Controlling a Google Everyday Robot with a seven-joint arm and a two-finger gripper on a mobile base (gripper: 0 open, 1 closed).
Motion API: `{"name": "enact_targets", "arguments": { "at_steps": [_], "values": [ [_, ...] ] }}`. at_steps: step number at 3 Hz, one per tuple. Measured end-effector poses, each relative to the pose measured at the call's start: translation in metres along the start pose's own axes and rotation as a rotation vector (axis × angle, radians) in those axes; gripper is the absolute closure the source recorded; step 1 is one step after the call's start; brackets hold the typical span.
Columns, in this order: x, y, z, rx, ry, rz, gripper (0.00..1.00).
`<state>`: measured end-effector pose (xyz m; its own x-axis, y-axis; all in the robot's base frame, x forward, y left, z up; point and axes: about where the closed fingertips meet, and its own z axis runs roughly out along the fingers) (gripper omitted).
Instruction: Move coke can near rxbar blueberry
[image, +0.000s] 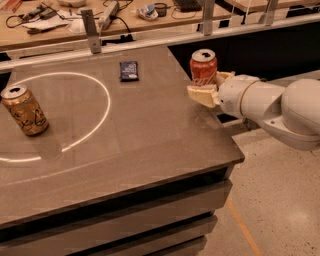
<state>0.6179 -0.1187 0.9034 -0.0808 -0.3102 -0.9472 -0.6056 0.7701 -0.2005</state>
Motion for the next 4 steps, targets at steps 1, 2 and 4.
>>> {"name": "enact_targets", "arguments": {
  "at_steps": [1, 2, 4],
  "values": [
    [0.000, -0.032, 0.034, -0.018, 0.001, 0.014, 1.00],
    [-0.004, -0.060, 0.074, -0.036, -0.020, 0.034, 1.00],
    [-0.031, -0.087, 0.156, -0.113, -0.071, 0.026, 1.00]
  ]
}}
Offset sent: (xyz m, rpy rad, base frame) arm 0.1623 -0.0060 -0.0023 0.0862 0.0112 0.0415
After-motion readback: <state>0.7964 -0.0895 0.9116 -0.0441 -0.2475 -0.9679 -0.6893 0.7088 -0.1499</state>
